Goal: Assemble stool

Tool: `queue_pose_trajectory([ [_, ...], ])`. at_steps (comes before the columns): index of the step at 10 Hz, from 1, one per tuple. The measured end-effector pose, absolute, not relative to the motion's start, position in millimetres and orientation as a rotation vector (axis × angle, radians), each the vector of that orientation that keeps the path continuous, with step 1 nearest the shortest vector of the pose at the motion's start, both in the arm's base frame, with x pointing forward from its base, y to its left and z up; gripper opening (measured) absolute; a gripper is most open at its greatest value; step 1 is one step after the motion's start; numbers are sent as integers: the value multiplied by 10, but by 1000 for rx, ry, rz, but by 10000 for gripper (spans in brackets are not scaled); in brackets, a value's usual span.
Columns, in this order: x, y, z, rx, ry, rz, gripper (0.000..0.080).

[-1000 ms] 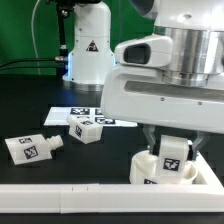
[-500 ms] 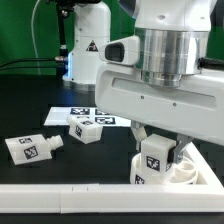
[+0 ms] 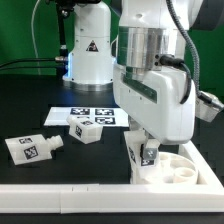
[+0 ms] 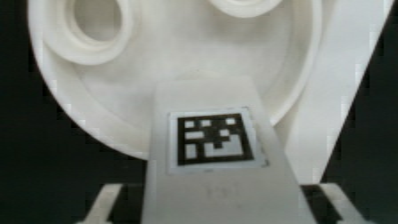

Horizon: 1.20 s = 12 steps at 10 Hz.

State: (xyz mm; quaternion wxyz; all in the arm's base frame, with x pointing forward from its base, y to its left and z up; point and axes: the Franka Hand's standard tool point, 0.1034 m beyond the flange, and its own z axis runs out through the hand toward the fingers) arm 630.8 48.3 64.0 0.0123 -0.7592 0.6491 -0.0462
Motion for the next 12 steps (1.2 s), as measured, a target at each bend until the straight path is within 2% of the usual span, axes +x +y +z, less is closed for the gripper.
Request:
queue_pose_trajectory([
  [2, 6304, 486, 628, -2364, 2031, -143, 337],
  [3, 6302, 486, 624, -2368, 2027, -143, 529],
  [4, 6310, 476, 656, -2384, 1993, -146, 624],
  [7, 6227, 431, 1038, -2344, 1949, -69, 642],
  [12, 6205, 433, 1004, -2392, 1899, -71, 649],
])
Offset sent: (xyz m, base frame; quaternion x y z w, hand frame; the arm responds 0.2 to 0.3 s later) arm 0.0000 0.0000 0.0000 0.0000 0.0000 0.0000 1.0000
